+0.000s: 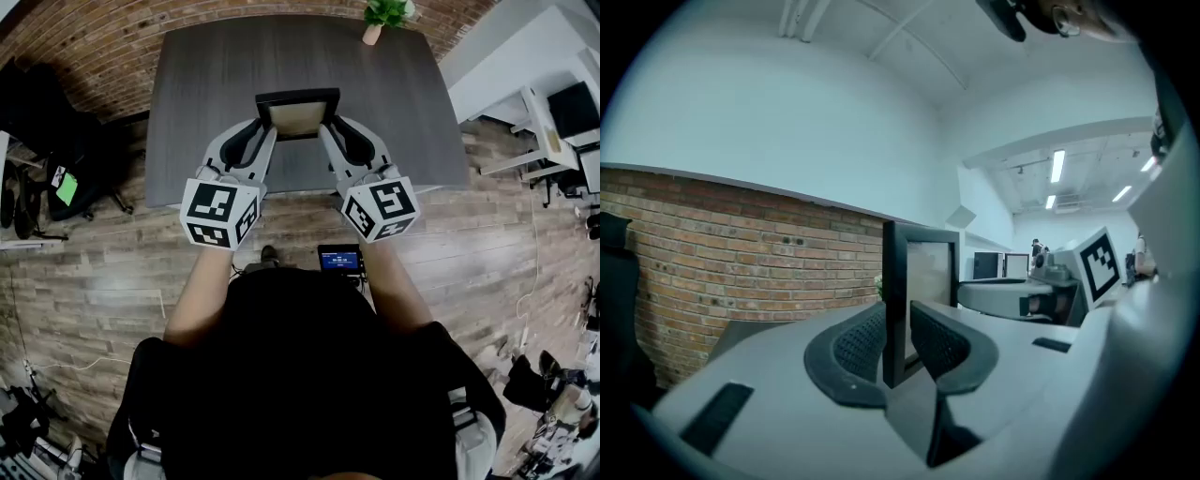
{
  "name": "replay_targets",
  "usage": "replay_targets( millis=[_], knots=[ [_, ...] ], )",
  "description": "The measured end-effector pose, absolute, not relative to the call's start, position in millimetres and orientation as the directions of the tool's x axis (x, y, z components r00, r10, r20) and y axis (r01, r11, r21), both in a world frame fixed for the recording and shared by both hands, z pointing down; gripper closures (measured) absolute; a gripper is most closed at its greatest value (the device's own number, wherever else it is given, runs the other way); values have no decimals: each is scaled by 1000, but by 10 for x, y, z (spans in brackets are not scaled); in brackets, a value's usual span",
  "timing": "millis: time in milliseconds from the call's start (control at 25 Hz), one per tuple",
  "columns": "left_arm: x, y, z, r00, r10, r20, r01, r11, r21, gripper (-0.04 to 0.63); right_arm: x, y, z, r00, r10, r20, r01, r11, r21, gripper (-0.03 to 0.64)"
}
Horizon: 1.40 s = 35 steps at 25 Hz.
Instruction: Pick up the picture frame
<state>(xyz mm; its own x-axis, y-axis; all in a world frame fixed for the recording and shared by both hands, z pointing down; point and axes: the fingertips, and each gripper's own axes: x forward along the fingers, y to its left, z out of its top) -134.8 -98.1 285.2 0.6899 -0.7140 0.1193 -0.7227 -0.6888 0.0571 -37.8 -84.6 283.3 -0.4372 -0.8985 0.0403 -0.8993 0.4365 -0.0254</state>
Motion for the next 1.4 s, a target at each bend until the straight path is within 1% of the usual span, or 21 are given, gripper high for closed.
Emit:
replay_targets(
  millis=[160, 280, 440, 720, 920, 1040, 1400],
  knots=[
    [-1161, -698, 2878, 684, -717, 135, -727, -685, 46, 520, -193, -559, 2860, -449, -893, 34, -893, 447, -42, 529],
    [-897, -471, 2968, 688, -710, 151, -723, -689, 51, 520, 66, -286, 2907, -448, -894, 35, -894, 446, -49, 529],
    [-494, -104, 3101, 704, -688, 176, -705, -707, 57, 520, 465, 109, 3043, -426, -903, 55, -903, 421, -80, 529],
    [-30, 541, 3367, 707, -671, 224, -697, -716, 53, 520, 921, 786, 3343, -419, -904, 81, -905, 409, -120, 529],
    [-30, 824, 3503, 701, -665, 258, -697, -716, 46, 518, 910, 1098, 3526, -423, -902, 90, -900, 406, -162, 529],
    [-79, 900, 3506, 711, -655, 255, -686, -725, 51, 517, 867, 1165, 3524, -415, -906, 86, -902, 397, -172, 529],
    [-261, 989, 3450, 721, -651, 239, -683, -726, 81, 517, 685, 1263, 3306, -413, -906, 91, -906, 399, -138, 531]
  ],
)
